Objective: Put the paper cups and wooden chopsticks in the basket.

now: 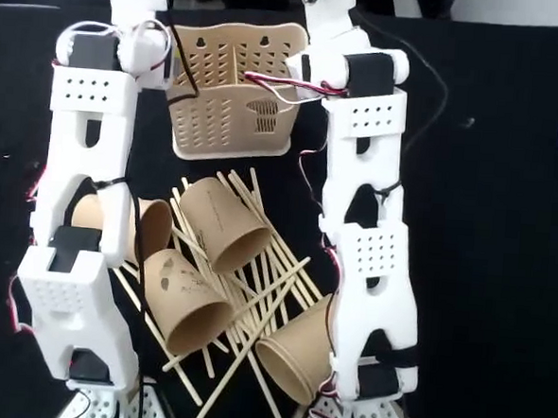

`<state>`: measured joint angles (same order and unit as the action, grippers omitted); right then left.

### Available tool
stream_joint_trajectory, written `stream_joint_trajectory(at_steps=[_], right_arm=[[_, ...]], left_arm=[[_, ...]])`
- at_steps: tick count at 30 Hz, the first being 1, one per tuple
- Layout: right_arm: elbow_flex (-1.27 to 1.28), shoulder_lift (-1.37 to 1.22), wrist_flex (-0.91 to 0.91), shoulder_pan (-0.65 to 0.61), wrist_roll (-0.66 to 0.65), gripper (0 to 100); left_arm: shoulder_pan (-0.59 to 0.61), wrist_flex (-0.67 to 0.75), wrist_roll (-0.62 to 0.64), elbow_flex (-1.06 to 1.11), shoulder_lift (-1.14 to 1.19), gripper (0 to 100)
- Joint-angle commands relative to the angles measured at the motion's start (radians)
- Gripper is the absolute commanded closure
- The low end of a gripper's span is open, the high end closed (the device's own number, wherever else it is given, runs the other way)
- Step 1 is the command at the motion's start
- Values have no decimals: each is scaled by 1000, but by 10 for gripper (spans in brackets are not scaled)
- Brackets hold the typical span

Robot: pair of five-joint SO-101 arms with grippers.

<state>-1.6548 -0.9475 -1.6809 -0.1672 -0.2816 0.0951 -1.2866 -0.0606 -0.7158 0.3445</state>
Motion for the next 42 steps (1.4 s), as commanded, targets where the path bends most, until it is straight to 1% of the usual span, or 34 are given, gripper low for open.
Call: stream_joint_trajectory(at_steps=[1,12,18,23,26,31,38,42], right_arm=[[-15,97,43,26,-5,843],[-8,165,35,23,-5,843],[-13,91,17,28,-5,839],[-15,84,11,40,-5,838],[-15,131,5,52,-3,838],[-13,248,-54,83,29,838],[-5,277,-89,169,31,838],[-4,278,-91,229,32,838]], left_arm=[[30,-3,-9,-97,-18,839],[33,-9,-9,-137,-28,837],[27,-46,-9,-139,-18,837],[35,-44,-8,-150,-28,835],[36,-61,-3,-202,-29,809],[87,-193,120,-417,-25,775],[119,-479,123,-619,-28,776],[194,-477,124,-599,-52,777]])
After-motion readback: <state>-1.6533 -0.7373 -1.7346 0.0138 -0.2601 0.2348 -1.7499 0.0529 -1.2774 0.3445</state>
